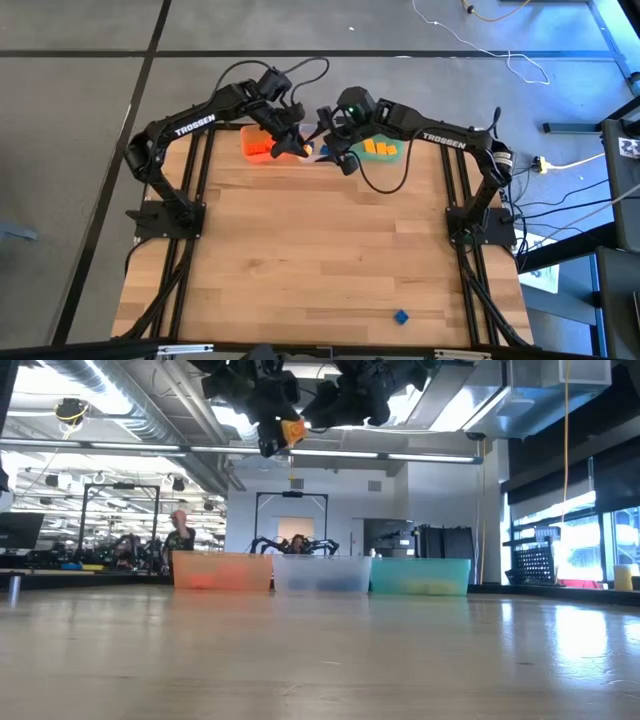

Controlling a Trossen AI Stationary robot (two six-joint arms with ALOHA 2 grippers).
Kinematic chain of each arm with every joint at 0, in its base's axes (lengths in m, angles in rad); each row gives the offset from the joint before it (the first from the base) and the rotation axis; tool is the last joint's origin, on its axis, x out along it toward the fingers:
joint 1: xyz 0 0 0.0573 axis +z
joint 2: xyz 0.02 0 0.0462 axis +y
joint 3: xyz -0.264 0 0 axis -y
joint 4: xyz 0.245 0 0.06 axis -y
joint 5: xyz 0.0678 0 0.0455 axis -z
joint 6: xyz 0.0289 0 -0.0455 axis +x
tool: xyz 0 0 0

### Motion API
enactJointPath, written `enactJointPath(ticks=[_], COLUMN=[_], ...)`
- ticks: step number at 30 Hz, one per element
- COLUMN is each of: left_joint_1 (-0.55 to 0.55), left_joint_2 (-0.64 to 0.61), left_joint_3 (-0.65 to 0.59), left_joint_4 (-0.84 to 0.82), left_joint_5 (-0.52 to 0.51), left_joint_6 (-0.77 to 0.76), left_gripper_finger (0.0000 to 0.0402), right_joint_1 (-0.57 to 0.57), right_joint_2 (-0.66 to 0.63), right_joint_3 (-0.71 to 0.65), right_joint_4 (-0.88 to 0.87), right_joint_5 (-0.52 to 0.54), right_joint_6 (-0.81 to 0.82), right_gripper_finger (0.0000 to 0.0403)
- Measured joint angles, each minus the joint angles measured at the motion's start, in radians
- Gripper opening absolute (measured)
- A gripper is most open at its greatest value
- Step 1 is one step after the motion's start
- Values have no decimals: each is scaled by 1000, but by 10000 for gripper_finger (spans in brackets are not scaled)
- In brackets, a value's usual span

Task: Sort & place blocks by color
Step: Put the yellow game piece into the green bin

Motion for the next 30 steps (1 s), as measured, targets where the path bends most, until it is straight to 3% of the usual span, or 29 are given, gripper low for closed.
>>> enactJointPath(ticks=[22, 30], left_joint_1=[-14, -14], left_joint_2=[0, 0], left_joint_3=[0, 0], left_joint_4=[57, 57], left_joint_5=[15, 14], left_joint_6=[-66, -79], left_gripper_finger=[128, 128], right_joint_1=[0, 2], right_joint_2=[41, 53], right_joint_3=[0, 0], right_joint_4=[89, 92], right_joint_5=[-79, -108], right_joint_6=[-53, -49], right_gripper_finger=[282, 221])
